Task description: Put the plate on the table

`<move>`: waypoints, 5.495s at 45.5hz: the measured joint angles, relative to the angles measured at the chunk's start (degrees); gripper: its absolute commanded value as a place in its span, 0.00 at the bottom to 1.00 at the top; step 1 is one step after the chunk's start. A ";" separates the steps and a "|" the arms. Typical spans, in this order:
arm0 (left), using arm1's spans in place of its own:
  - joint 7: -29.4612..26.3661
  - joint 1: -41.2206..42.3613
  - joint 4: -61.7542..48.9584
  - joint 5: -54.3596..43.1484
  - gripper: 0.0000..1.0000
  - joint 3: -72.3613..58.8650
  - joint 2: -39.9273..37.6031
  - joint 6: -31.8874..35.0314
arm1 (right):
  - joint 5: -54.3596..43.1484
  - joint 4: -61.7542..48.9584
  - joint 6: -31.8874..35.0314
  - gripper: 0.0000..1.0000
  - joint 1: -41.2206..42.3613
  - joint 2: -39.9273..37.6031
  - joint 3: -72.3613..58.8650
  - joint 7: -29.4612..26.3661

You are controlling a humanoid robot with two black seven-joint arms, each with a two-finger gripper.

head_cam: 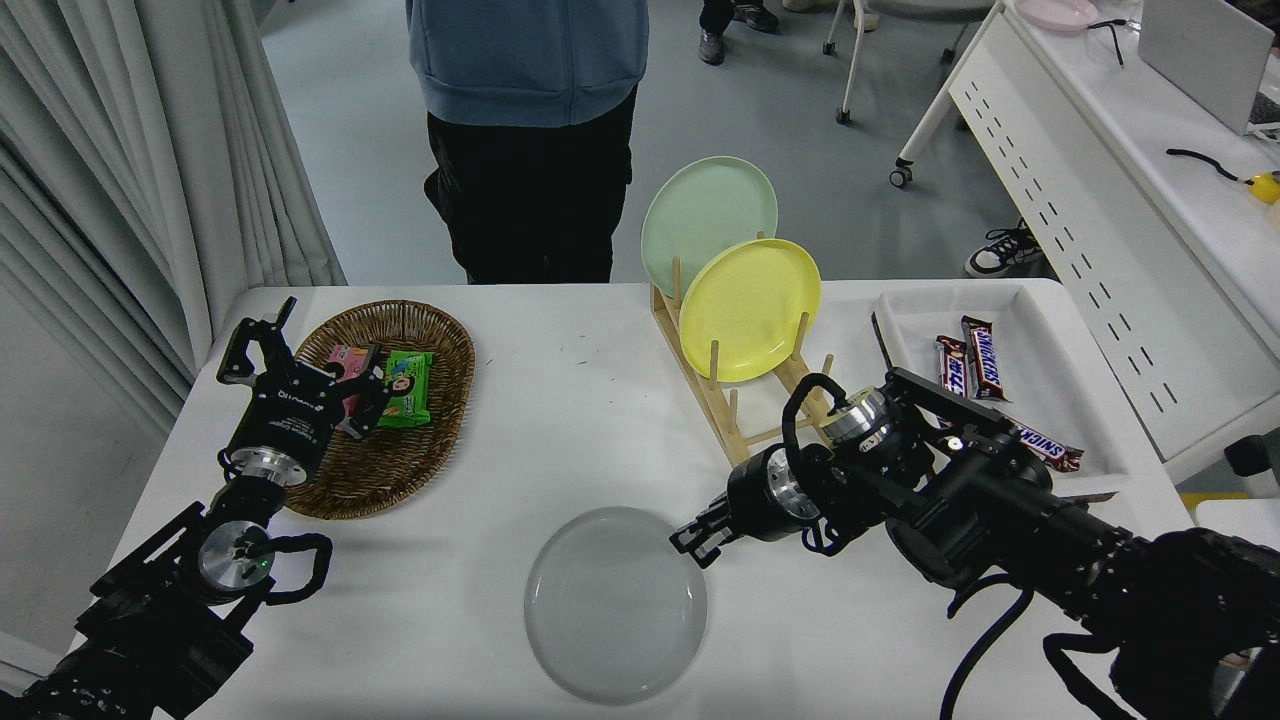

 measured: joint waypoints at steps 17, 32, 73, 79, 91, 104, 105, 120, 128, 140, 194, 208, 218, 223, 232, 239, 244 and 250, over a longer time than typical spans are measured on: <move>0.00 0.00 -0.01 0.00 1.00 0.00 0.00 0.00 | 0.31 -0.72 0.00 1.00 0.29 0.00 0.91 -0.10; 0.00 0.00 -0.05 0.00 1.00 0.00 0.00 0.00 | 0.48 0.01 0.00 1.00 1.41 -0.08 0.97 -0.53; 0.00 0.00 -0.01 -0.01 1.00 0.00 0.00 0.00 | 2.87 19.02 15.19 1.00 8.14 -11.58 1.28 -0.47; 0.00 0.00 -0.02 -0.01 1.00 0.00 0.00 0.00 | 2.87 21.41 22.47 1.00 10.19 -14.62 1.48 -0.33; 0.00 0.00 -0.02 0.01 1.00 -0.01 0.00 0.00 | -0.44 22.41 33.05 1.00 14.73 -18.84 1.58 1.38; 0.00 0.00 -0.03 0.00 1.00 -0.01 0.00 0.00 | -14.38 19.40 40.31 1.00 12.80 -20.55 6.48 13.00; 0.00 0.00 -0.03 0.01 1.00 -0.01 0.00 0.00 | -15.56 19.23 40.63 1.00 12.26 -20.45 7.18 14.01; 0.00 0.00 -0.03 0.00 1.00 0.00 0.00 0.00 | -35.38 16.63 43.16 1.00 3.37 -18.71 18.60 24.98; 0.00 0.00 -0.01 0.01 1.00 0.00 0.00 0.00 | -39.66 15.70 44.18 1.00 -0.44 -18.05 22.47 27.15; 0.00 0.00 0.00 -0.01 1.00 0.00 0.00 0.00 | -43.86 9.88 52.57 1.00 -5.33 -15.32 27.23 31.73; 0.00 0.00 -0.02 0.00 1.00 0.01 0.00 0.00 | -46.50 -20.17 67.90 1.00 -12.76 -6.86 39.08 39.44; -0.02 0.00 -0.01 0.00 1.00 0.01 0.00 0.00 | -46.81 -21.97 66.88 1.00 -12.16 -6.29 33.98 40.49; -0.02 0.00 -0.01 0.00 1.00 0.01 0.00 0.00 | -46.90 -21.74 63.41 1.00 -11.21 -5.95 31.72 40.69; -0.02 0.00 -0.01 0.00 1.00 0.01 0.00 0.00 | -46.91 -20.55 61.42 1.00 -10.86 -5.74 30.82 40.75; -0.01 0.00 -0.02 0.00 1.00 0.01 0.00 0.00 | -46.90 -13.60 58.08 1.00 -12.39 -7.00 30.46 40.85; -0.01 0.00 -0.02 0.00 1.00 0.01 0.00 0.00 | -46.88 -8.73 54.64 1.00 -13.85 -8.20 30.35 40.85; -0.01 0.00 -0.02 0.00 1.00 0.01 0.00 0.00 | -46.87 -7.11 53.29 1.00 -14.44 -8.66 30.34 40.88; -0.01 0.00 -0.02 0.00 1.00 0.01 0.00 0.00 | -46.78 -6.02 52.72 1.00 -14.90 -9.05 30.57 40.92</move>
